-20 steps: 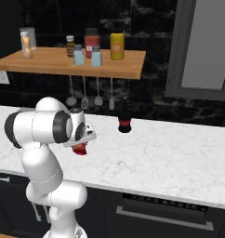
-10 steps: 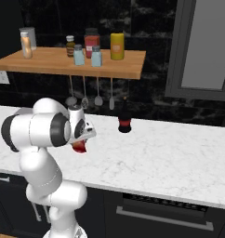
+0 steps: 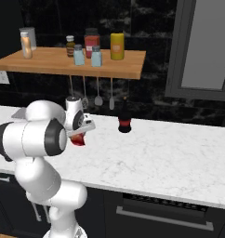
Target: Put the shaker and condiment bottle from the counter next to their counterparts in the cabinet.
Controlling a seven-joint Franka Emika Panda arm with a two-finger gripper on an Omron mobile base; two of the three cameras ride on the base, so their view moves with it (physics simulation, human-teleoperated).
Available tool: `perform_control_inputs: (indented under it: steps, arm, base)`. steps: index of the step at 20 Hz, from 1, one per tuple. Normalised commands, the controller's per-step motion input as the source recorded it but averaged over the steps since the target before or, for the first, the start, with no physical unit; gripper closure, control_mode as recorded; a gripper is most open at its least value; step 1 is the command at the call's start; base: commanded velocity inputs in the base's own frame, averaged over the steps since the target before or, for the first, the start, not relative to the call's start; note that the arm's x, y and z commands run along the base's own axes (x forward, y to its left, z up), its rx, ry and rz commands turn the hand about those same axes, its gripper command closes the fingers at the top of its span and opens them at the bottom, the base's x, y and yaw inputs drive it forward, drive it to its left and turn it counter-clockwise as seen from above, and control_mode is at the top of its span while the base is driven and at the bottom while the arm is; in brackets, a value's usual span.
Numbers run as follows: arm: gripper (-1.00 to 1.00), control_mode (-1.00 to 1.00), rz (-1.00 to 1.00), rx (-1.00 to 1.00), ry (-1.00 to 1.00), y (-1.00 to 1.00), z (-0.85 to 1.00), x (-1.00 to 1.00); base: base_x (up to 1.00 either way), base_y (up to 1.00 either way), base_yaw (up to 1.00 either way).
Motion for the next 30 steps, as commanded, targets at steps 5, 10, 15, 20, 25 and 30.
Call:
perform_control_inputs:
  steps: [5,10,15,20,25,30]
  arm:
    - [1.0,-1.0,0.02,0.0,0.0,0.05,0.46,-0.18]
    - [1.0,-1.0,0.05,0.0,0.01,0.09,0.39,-0.29]
    - [1.0,-1.0,0.06,0.0,0.05,0.15,0.32,-0.32]
    - [1.0,-1.0,0.07,0.0,0.03,0.14,0.29,-0.38]
    - [1.0,-1.0,0.1,0.0,0.02,0.15,0.36,-0.37]
    - [1.0,-1.0,0.09,0.0,0.0,0.12,0.46,-0.35]
  base:
    - [0.0,0.0,0.0]
    - [0.0,0.0,0.0]
    - [0.0,0.0,0.0]
    - [0.0,0.0,0.0]
    - [0.0,0.0,0.0]
    - [0.0,0.0,0.0]
